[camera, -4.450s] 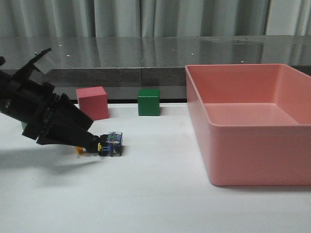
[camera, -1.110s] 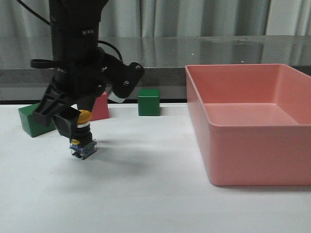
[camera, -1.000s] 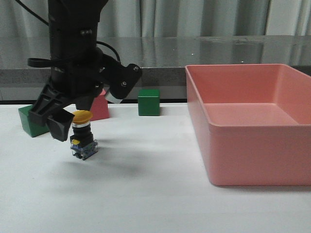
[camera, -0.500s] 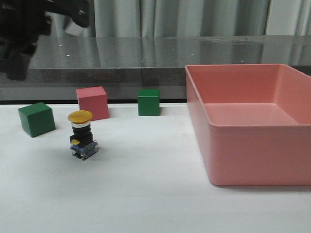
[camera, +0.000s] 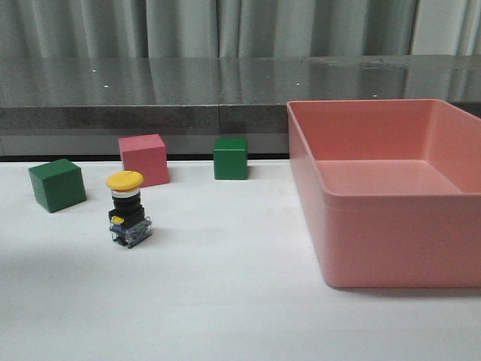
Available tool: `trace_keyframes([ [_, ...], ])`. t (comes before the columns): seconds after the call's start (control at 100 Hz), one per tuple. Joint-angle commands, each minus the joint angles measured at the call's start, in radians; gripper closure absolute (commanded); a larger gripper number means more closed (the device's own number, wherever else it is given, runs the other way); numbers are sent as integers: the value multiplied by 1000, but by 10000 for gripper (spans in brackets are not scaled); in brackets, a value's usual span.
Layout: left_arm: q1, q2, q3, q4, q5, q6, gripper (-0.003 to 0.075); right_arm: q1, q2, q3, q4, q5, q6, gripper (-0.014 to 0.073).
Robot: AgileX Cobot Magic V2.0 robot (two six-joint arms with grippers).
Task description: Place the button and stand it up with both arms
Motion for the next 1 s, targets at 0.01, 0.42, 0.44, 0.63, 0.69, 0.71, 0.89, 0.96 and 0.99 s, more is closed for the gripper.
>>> trace_keyframes([
  [0.01,5,-157,127,-43,-181,-12,740,-6,-1,-27,16,-77,-2,655],
  [0.42,5,-637,630,-258,-512,-12,740,-6,-1,-27,16,-77,-2,655],
  [0.44,5,-658,648,-261,-521,-12,740,-6,-1,-27,16,-77,-2,655],
  [0.63,5,-795,743,-294,-645,-12,740,-6,-1,-27,16,-77,-2,655],
  [0.69,5,-811,747,-309,-644,-12,740,-6,-1,-27,16,-77,-2,655],
  [0.71,5,-814,747,-309,-644,-12,740,-6,-1,-27,16,-77,-2,655],
  [0.89,5,-815,748,-309,-644,-12,740,-6,-1,-27,16,-77,-2,655],
  [0.96,5,-815,748,-309,-644,-12,740,-6,-1,-27,16,-77,-2,655],
  [0.99,5,-815,748,-309,-647,-12,740,-6,-1,-27,16,-77,-2,655],
])
